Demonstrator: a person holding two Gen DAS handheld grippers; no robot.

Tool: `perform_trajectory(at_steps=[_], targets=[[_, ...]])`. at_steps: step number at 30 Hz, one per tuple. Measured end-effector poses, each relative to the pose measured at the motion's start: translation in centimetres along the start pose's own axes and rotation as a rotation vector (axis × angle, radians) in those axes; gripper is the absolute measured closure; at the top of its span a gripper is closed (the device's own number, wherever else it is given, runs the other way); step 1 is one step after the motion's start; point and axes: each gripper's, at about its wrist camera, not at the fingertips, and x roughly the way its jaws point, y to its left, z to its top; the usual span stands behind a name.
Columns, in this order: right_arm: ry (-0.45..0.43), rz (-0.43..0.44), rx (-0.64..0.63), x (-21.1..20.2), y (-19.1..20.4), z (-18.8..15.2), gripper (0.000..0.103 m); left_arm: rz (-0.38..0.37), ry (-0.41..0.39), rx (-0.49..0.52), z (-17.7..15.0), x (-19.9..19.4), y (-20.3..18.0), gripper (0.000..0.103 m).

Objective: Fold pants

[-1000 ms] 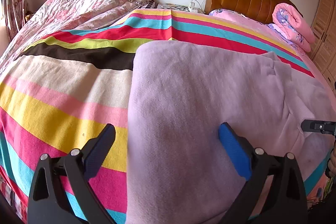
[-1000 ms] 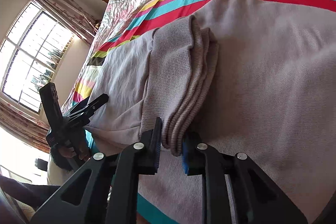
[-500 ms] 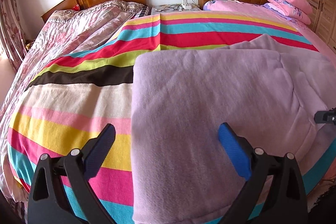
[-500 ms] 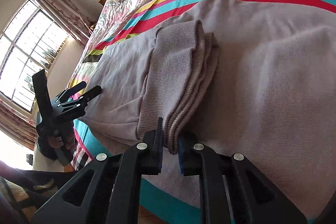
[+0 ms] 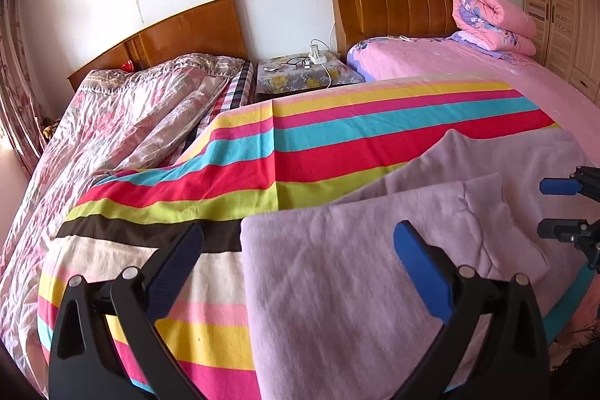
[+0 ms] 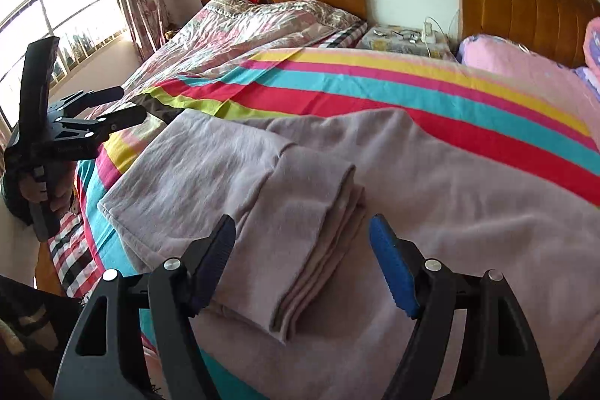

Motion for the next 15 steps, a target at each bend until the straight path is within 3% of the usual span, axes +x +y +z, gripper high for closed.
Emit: perform_trajectory(at_steps=[4,9,12,15], targets=[[0.027,0.034,-0.102,3.7,1.6,2.4,0.03,0.006,0.076,0.047,1.3,4.2,-2.1,0.001],[0.113,0.004,-0.099,8.0,1.0,1.8,0.035,0.014,0.224,0.043,-1.5,10.0,-2.5,0.001],[0.09,0.04,-0.064,7.3,0.2,1.8,0.036,-0.02,0.198,-0.008,-2.3,10.3,-1.7,0.001],[0.051,0.015,-0.052,6.1,0.4,2.1,0.036,-0.014,0.192,-0.012,-2.4,10.6,-1.7,0.001]])
